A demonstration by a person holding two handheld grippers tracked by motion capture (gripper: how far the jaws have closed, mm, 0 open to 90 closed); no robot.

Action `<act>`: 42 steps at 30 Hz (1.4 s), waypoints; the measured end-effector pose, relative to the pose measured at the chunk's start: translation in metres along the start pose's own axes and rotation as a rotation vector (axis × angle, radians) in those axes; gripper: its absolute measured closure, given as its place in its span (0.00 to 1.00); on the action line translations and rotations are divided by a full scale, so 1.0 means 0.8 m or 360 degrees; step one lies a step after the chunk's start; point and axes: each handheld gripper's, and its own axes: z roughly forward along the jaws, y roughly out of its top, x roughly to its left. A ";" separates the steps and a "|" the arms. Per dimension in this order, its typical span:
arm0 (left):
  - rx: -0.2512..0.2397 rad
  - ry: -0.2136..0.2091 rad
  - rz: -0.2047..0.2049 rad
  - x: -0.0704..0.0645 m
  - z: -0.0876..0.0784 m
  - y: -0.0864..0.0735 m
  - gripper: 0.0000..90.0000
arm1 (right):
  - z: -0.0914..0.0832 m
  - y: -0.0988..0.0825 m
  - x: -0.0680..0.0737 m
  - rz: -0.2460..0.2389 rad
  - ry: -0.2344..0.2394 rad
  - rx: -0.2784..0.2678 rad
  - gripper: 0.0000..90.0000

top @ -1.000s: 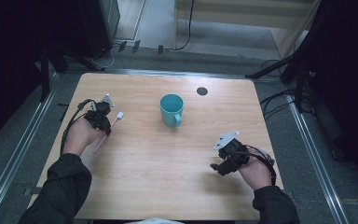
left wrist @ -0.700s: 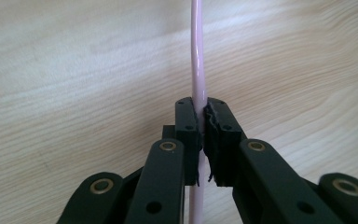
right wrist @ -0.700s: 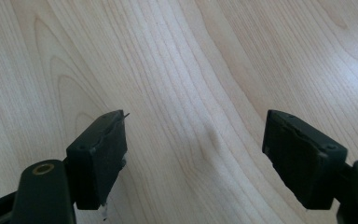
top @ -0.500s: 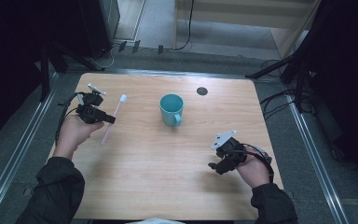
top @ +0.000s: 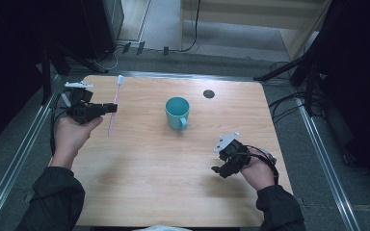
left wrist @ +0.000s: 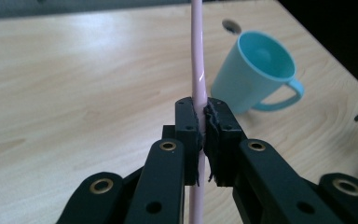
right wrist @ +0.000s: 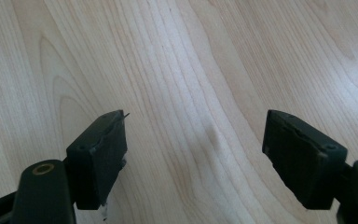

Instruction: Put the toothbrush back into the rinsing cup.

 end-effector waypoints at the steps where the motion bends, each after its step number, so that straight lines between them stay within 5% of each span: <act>1: -0.0045 -0.0040 -0.0003 -0.002 -0.004 0.000 0.94 | 0.001 0.001 -0.001 -0.0009 0.0006 0.0001 0.24; 15: -0.0351 0.0032 0.0200 -0.036 -0.023 -0.001 0.94 | 0.005 0.008 -0.001 -0.0037 0.0019 0.0006 0.24; 32: -0.0457 0.0039 0.0295 -0.070 0.003 -0.006 0.94 | 0.005 0.008 0.001 -0.0029 0.0015 0.0008 0.24; 42: -0.0418 0.0025 0.0350 -0.087 0.025 0.004 0.94 | 0.004 0.005 -0.001 -0.0022 0.0012 0.0002 0.24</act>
